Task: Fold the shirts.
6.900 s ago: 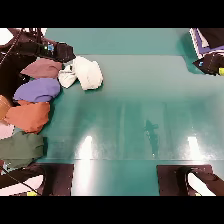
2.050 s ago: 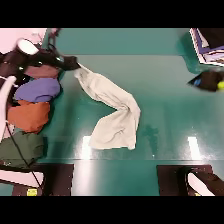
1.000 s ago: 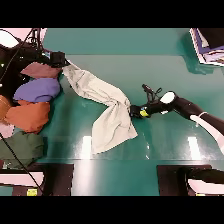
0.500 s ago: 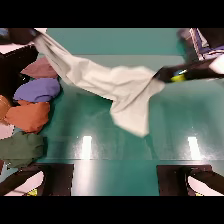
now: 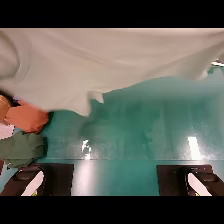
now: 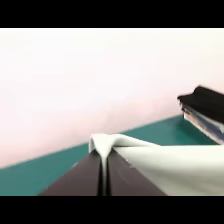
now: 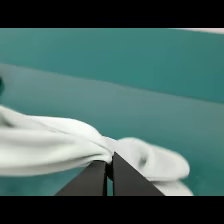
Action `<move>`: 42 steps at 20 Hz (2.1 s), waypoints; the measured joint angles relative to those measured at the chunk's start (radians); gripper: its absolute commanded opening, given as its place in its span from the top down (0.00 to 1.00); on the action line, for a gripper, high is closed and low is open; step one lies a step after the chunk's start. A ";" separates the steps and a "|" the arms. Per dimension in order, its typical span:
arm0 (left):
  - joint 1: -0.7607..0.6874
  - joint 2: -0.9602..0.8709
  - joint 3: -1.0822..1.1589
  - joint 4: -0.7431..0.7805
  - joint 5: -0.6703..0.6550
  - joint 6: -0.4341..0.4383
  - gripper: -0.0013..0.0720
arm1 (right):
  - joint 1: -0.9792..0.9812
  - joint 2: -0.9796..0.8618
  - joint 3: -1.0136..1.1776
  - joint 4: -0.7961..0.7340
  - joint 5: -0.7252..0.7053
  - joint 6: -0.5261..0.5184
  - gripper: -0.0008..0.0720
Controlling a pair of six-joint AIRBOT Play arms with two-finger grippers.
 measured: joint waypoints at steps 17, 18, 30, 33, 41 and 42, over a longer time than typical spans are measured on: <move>0.000 -0.723 -0.180 0.077 -0.242 -0.065 0.94 | 0.093 -0.642 -0.150 -0.014 0.119 0.113 0.97; 0.000 -0.759 -0.193 0.076 -0.211 -0.066 0.79 | 0.097 -0.689 -0.136 -0.014 0.093 0.109 0.91; 0.076 -0.673 -0.399 0.158 -0.299 -0.095 0.32 | 0.034 -0.669 -0.149 0.126 0.129 -0.011 0.47; 0.081 -0.557 -0.643 0.163 -0.279 -0.096 0.32 | -0.004 -0.539 -0.315 0.151 0.122 -0.024 0.47; 0.085 -0.436 -1.131 0.014 -0.088 -0.061 0.32 | -0.111 -0.299 -0.596 0.254 0.042 -0.039 0.47; 0.086 -0.433 -1.156 -0.002 -0.074 -0.056 0.33 | -0.117 -0.285 -0.607 0.259 0.037 -0.040 0.47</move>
